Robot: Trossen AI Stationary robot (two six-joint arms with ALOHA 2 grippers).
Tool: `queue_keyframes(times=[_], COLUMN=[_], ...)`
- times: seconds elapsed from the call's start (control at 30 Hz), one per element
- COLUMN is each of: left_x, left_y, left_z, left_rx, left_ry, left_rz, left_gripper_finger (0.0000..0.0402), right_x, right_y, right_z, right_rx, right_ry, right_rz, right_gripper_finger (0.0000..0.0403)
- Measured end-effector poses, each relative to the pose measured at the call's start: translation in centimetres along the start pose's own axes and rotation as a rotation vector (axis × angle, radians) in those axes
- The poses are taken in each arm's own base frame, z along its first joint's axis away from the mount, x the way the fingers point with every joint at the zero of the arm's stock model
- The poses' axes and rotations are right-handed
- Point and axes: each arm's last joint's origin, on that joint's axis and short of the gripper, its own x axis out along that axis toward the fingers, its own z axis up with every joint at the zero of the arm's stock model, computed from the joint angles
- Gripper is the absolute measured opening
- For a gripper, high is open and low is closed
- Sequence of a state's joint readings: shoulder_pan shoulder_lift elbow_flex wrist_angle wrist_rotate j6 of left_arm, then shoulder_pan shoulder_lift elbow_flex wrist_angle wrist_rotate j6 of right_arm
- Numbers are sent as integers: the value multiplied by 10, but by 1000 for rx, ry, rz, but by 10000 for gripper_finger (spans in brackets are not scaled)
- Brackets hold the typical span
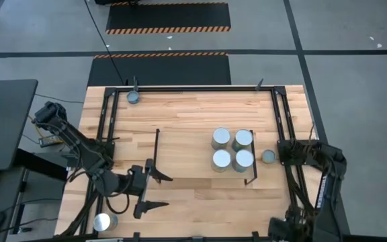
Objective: Pick and place cans onto a shelf
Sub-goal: Put the right canned tomatoes on the shelf
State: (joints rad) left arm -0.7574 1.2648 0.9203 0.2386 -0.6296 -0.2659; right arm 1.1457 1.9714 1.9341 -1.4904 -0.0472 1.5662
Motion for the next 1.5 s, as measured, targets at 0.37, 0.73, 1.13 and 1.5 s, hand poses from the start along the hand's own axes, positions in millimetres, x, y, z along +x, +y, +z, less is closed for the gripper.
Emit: queue_keyframes(times=[0.37, 0.73, 1.13, 1.5], left_x=[1, 0, 1, 18], left_y=[0, -2, 0, -4], left_z=[-1, -2, -1, -26], left_rx=[-94, -141, -156, -83], left_ry=[3, 6, -5, 48], left_rz=[2, -10, 30, 88], left_gripper_finger=[378, 378, 378, 378], right_x=[53, 70, 83, 95], right_y=[-21, -48, -60, -61], right_z=[6, -15, -30, -25], right_rx=[-9, 95, 110, 47], right_ry=[84, 97, 53, 121], right_rz=[-109, 94, 62, 16], right_gripper_finger=[399, 400, 399, 317])
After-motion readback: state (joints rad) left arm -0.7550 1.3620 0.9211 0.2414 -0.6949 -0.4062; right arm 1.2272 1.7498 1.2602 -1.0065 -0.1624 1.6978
